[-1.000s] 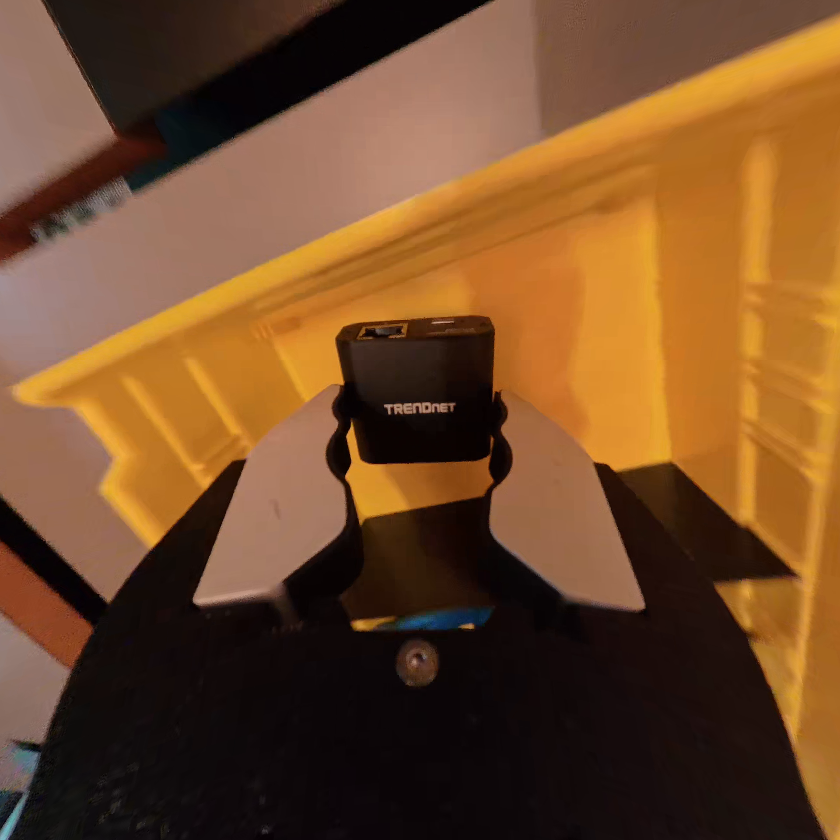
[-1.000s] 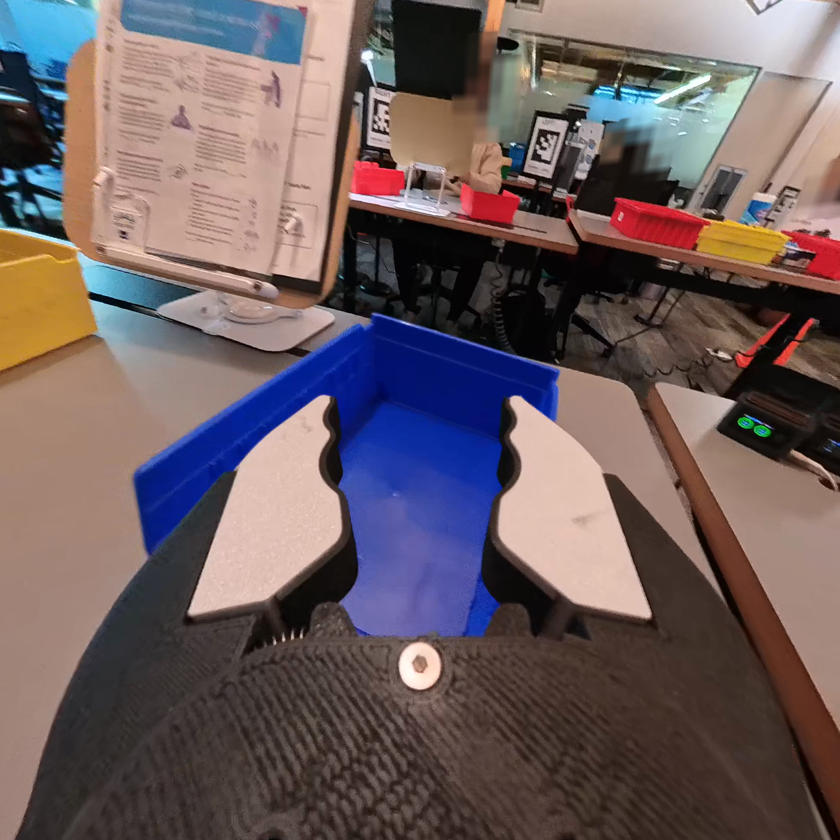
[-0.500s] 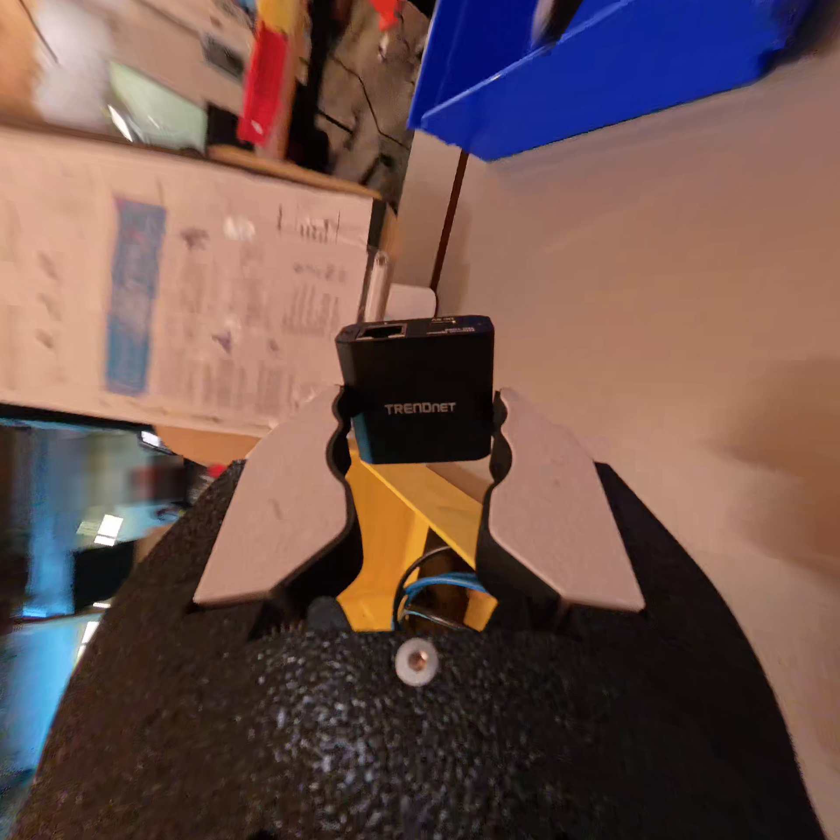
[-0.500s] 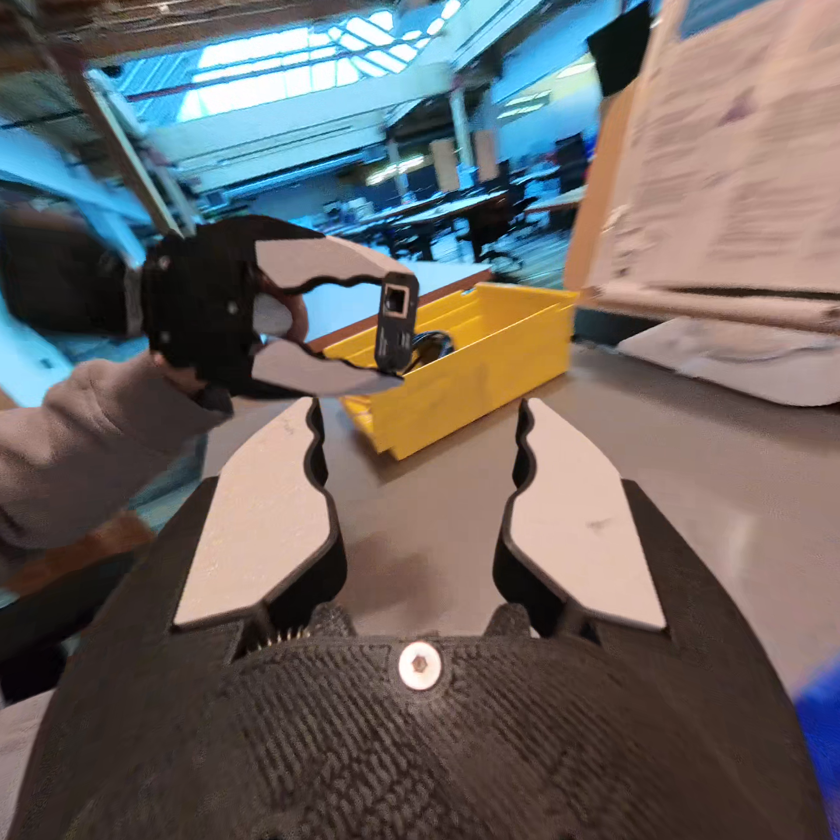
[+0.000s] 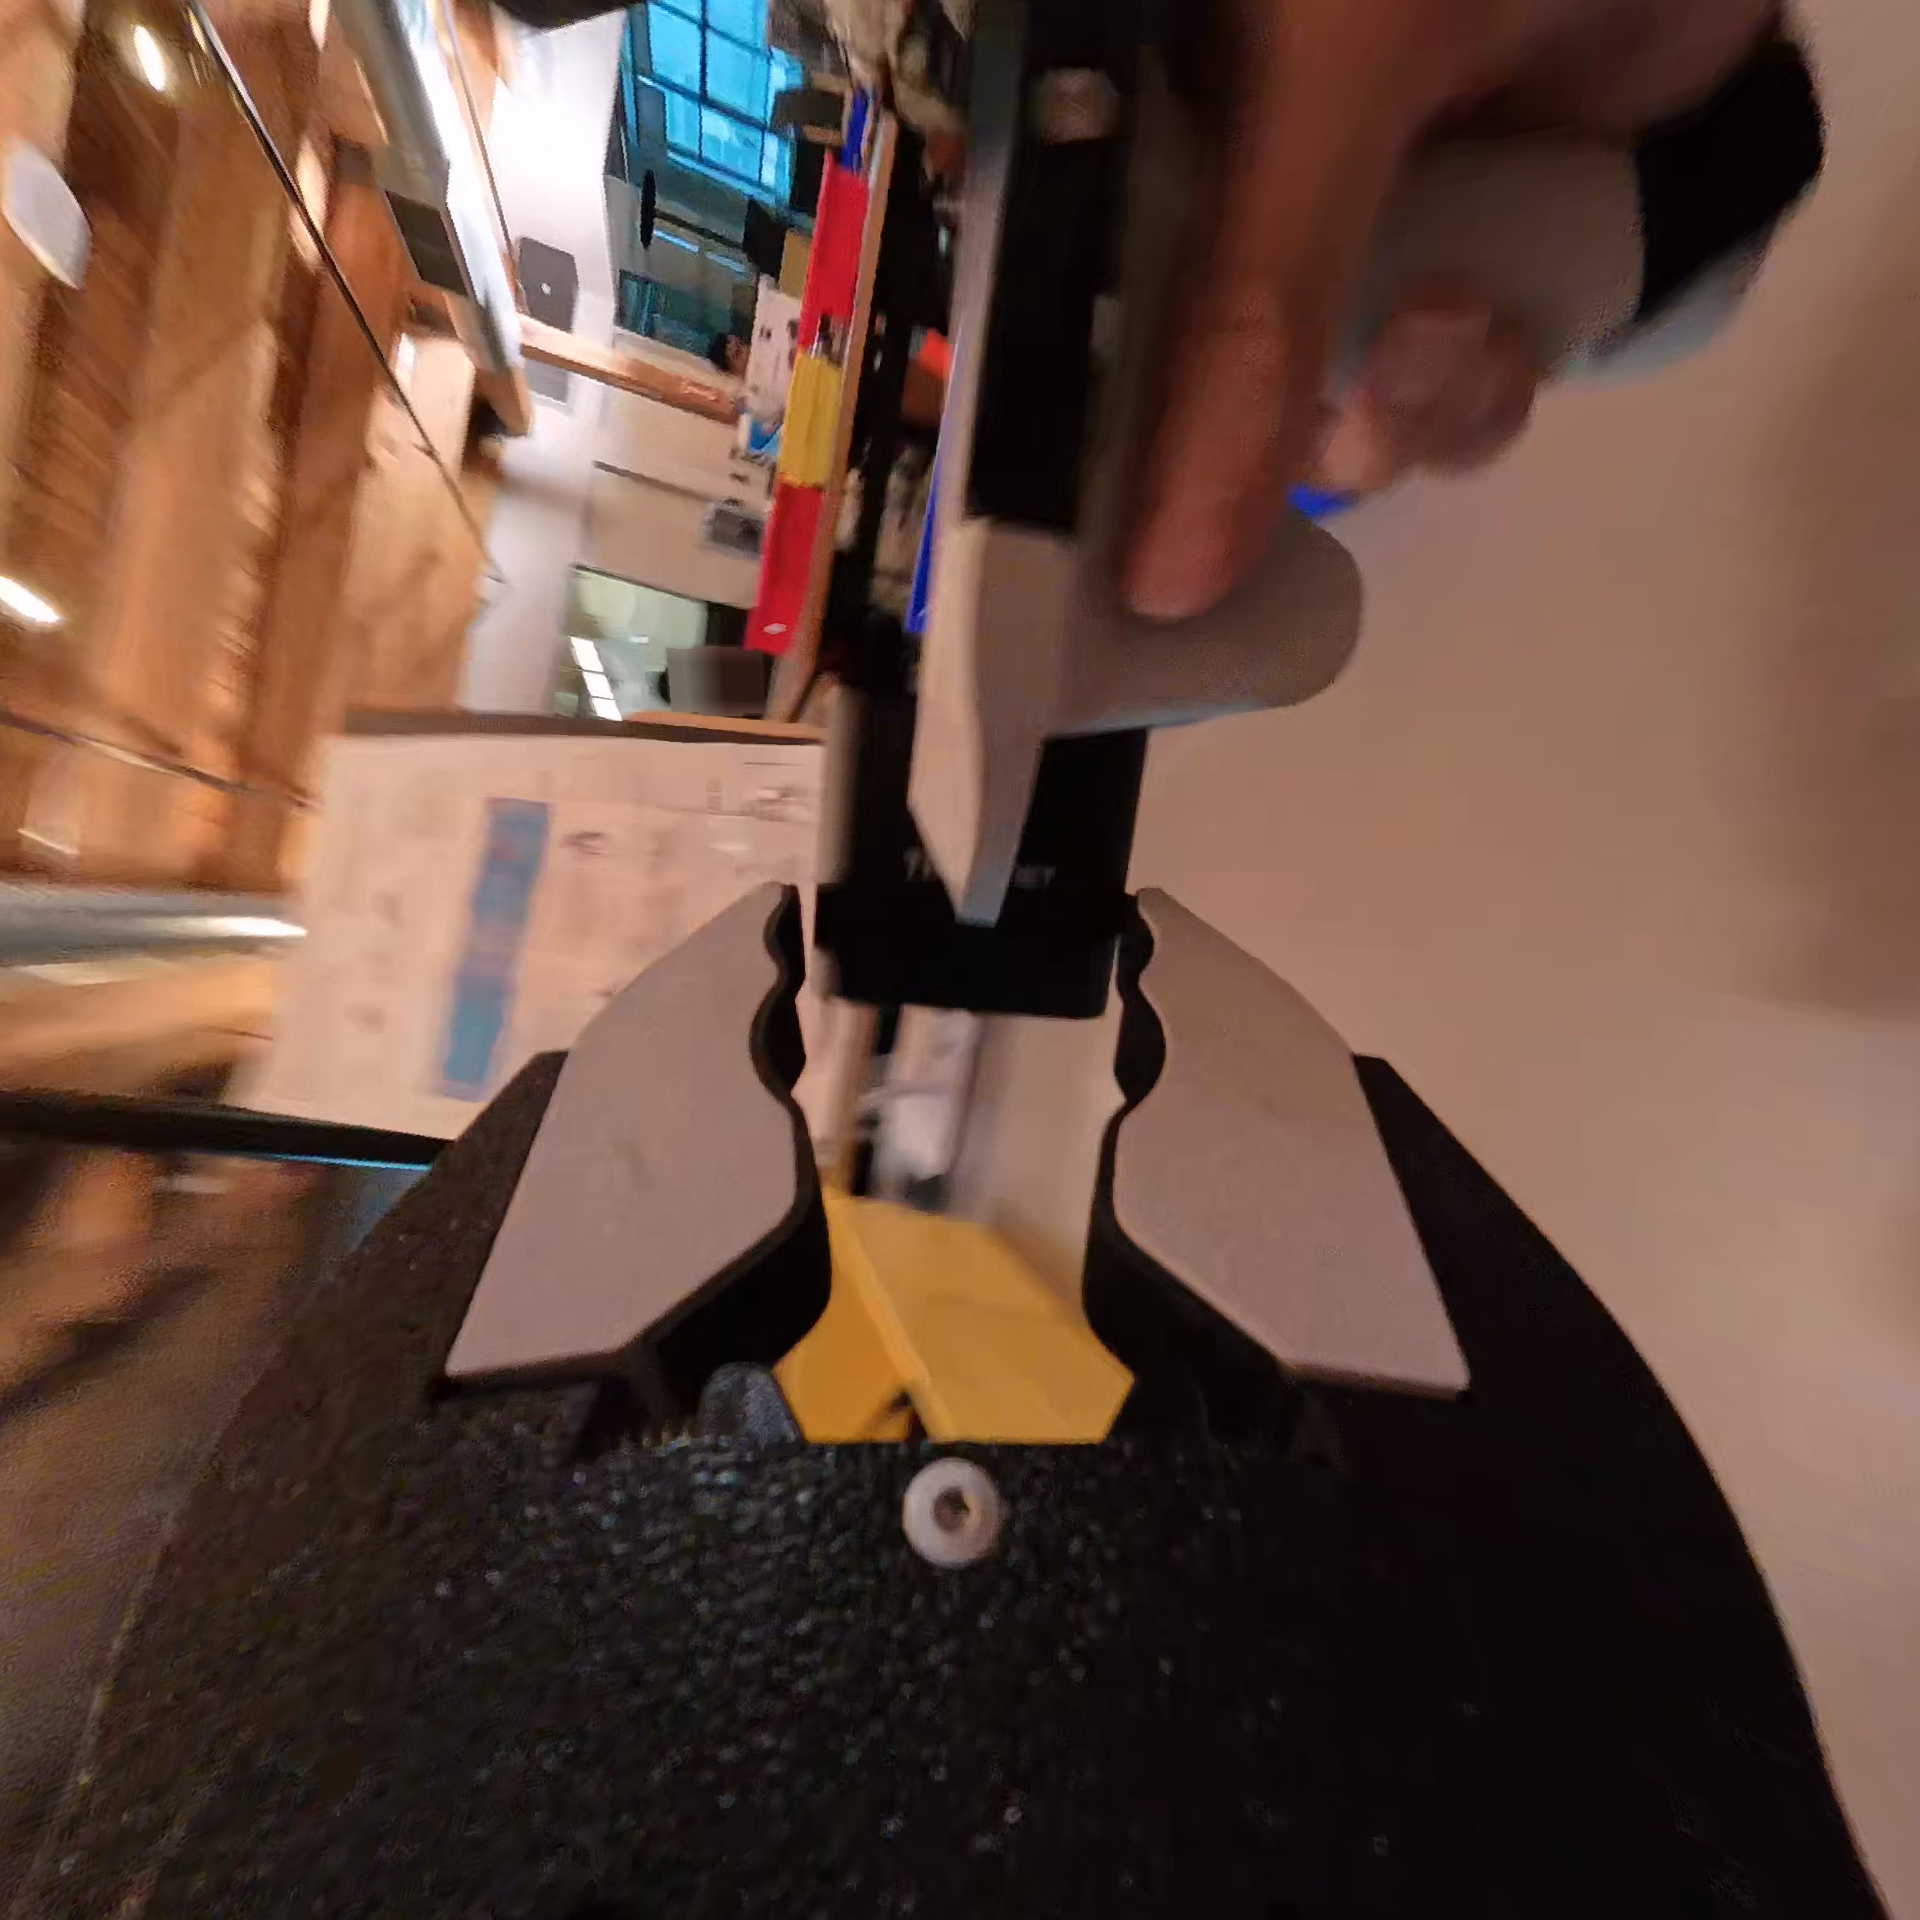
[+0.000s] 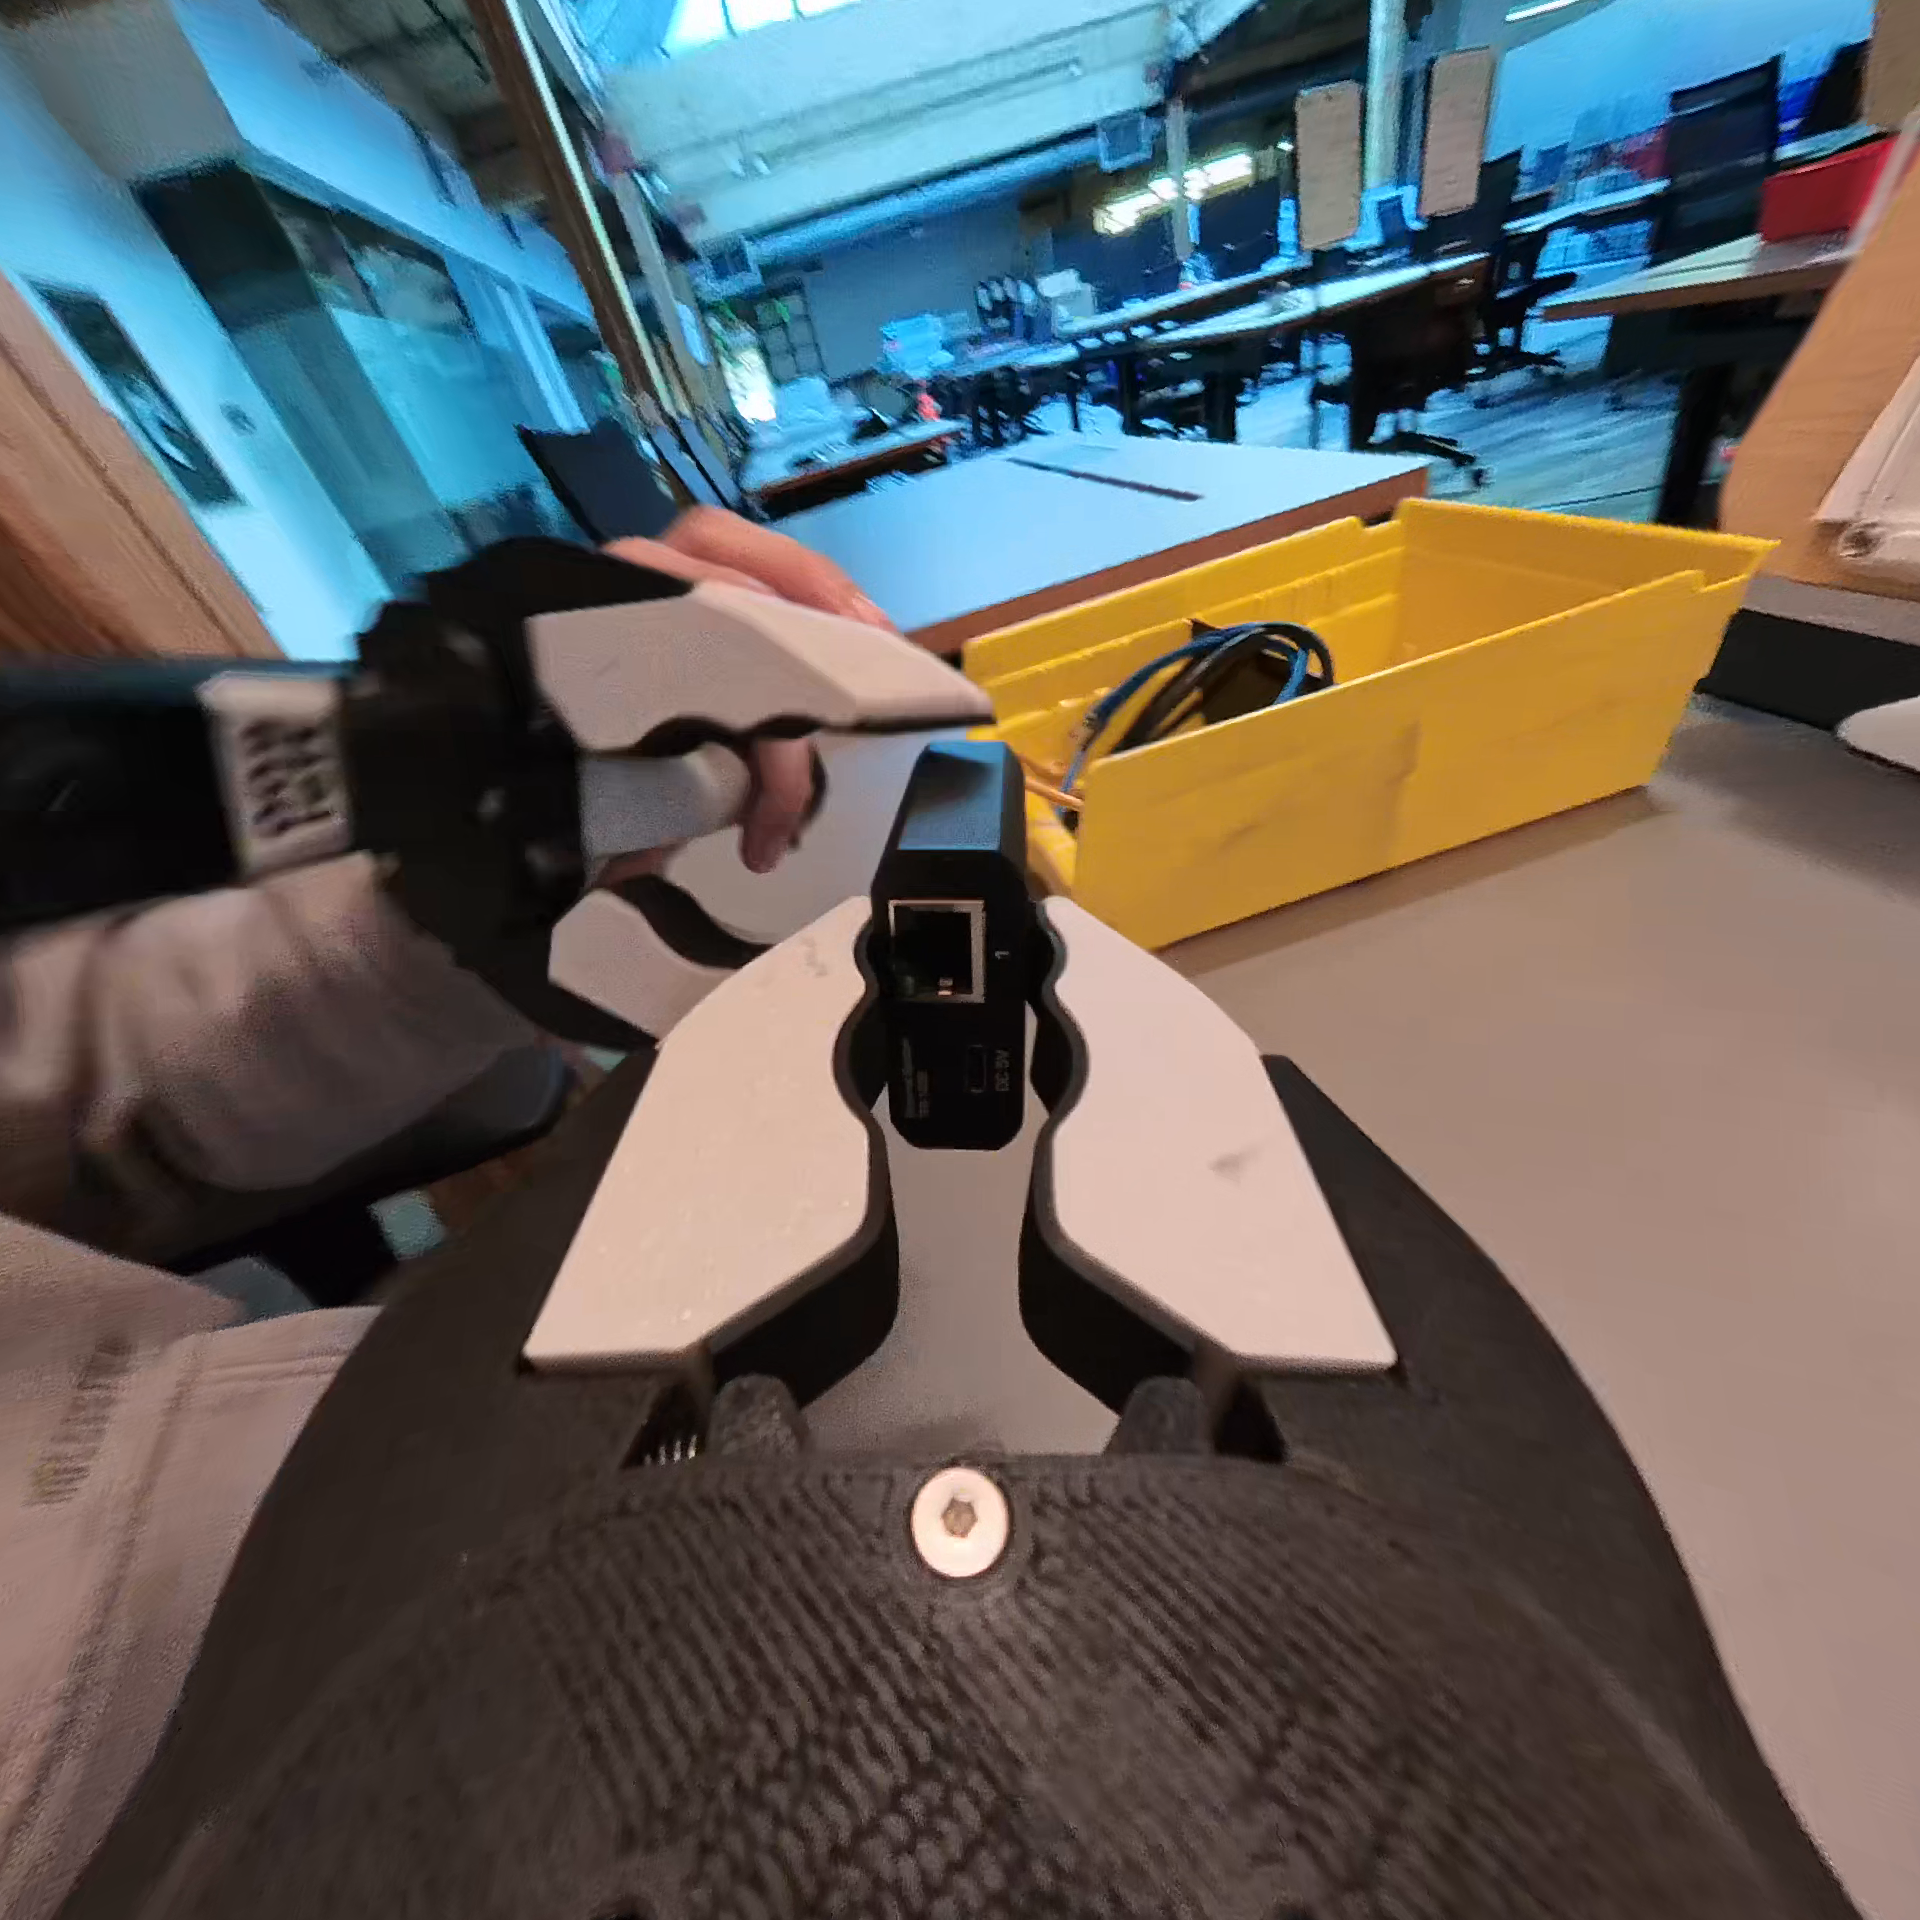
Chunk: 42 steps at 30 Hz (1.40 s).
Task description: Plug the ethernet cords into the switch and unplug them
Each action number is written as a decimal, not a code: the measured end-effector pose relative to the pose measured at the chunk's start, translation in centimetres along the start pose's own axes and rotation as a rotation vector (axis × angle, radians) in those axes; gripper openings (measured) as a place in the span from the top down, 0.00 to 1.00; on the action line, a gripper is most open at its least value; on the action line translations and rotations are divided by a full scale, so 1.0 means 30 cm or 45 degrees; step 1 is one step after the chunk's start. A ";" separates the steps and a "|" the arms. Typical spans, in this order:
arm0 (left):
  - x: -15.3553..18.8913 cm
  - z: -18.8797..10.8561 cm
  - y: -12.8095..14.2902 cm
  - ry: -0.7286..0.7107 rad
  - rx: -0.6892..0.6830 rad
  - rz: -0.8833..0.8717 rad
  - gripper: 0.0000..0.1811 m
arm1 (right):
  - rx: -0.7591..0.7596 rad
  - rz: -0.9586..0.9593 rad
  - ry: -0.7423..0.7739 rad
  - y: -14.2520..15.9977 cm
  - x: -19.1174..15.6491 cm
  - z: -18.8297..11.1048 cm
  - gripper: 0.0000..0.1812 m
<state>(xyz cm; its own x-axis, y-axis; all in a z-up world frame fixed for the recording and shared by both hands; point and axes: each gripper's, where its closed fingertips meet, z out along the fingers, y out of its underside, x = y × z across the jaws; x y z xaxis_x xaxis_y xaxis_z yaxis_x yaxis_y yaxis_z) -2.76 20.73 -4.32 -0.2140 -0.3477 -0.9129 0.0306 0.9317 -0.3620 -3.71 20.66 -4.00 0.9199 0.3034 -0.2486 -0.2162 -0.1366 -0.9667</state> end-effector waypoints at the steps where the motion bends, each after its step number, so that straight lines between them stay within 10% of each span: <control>1: -0.009 -0.013 -0.007 0.059 0.068 -0.242 0.67 | 0.030 0.072 -0.044 -0.010 -0.005 -0.021 0.87; 4: -0.036 -0.056 -0.055 0.308 0.386 -0.939 0.64 | 0.092 0.480 -0.215 -0.014 -0.010 -0.075 0.87; 8: -0.008 -0.069 -0.066 0.335 0.671 -1.101 0.67 | 0.267 0.885 -0.447 -0.030 -0.016 -0.108 0.86; 15: 0.086 -0.018 -0.063 0.907 0.602 -2.118 0.70 | 0.251 0.213 -0.199 0.007 0.006 -0.116 0.87; 24: 0.152 -0.033 -0.033 0.855 0.477 -1.693 0.88 | 0.021 0.002 -0.223 0.091 -0.034 -0.060 0.87; 42: 0.140 -0.050 -0.056 0.882 0.565 -1.722 0.88 | 0.123 0.147 -0.270 0.060 -0.052 -0.048 0.87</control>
<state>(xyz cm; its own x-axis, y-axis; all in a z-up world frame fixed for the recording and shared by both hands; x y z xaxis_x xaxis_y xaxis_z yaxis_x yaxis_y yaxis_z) -5.16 17.87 -7.27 -0.7008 -0.6319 0.3310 -0.2994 -0.1605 -0.9405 -5.06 18.59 -5.29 0.8004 0.4835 -0.3545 -0.3552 -0.0939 -0.9301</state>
